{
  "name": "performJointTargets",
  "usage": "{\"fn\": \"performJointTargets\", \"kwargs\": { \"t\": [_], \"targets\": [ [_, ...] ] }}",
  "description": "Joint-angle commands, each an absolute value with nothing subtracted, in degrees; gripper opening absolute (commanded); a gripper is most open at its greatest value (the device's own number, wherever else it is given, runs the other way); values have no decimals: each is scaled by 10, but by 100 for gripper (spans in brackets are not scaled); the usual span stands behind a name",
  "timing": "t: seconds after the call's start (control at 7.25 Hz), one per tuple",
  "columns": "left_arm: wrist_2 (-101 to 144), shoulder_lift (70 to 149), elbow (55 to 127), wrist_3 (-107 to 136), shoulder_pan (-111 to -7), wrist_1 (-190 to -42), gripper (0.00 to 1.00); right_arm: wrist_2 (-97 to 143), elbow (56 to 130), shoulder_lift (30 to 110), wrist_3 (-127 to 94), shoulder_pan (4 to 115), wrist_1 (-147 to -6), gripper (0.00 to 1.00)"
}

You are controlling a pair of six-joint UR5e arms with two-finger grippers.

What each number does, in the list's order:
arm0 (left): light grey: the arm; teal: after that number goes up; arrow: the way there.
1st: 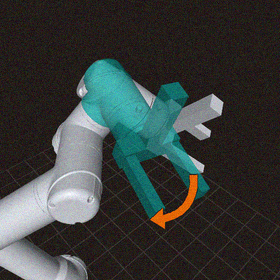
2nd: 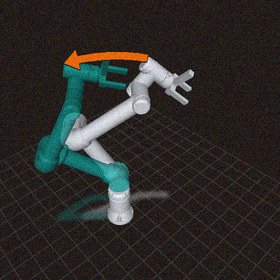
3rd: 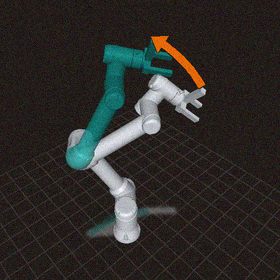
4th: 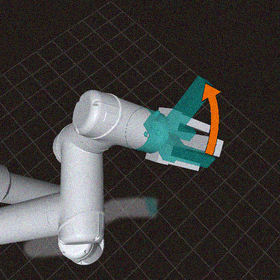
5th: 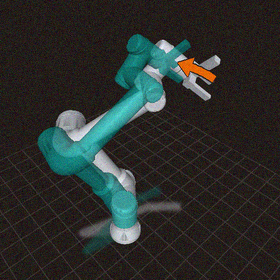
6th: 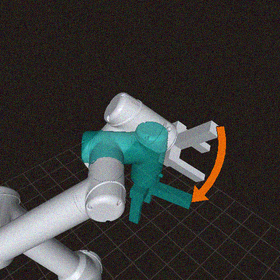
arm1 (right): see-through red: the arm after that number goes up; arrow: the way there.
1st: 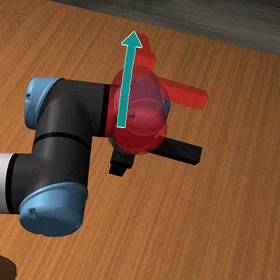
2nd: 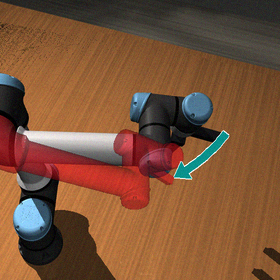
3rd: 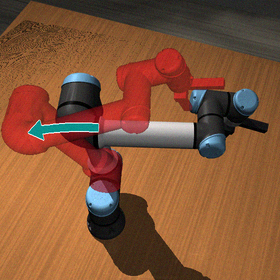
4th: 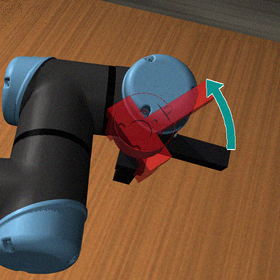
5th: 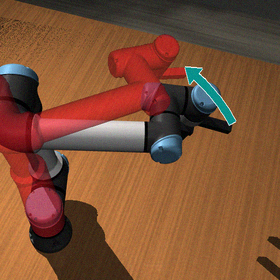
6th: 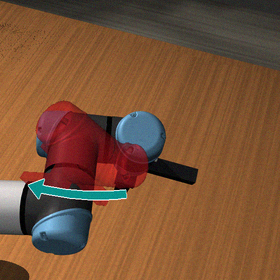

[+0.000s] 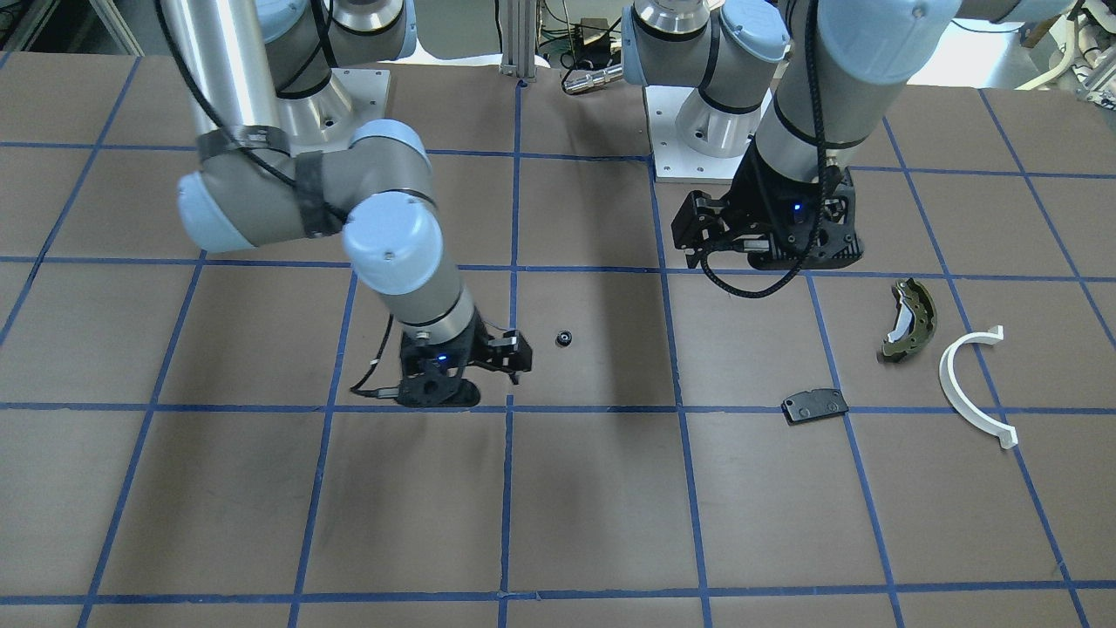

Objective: Place bearing gear from tray to pile

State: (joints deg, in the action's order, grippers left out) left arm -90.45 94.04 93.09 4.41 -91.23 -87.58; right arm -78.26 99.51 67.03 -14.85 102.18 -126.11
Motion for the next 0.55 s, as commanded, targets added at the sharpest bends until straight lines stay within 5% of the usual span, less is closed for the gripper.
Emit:
{"fn": "performJointTargets", "kwargs": {
  "t": [0.0, 0.41],
  "targets": [
    [-906, 946, 1058, 63, -916, -743, 100, -808, 993, 700, 19, 907, -1197, 100],
    [-898, 972, 1212, 120, -960, -542, 100, -833, 987, 736, 161, 756, -1118, 100]
  ]
}}
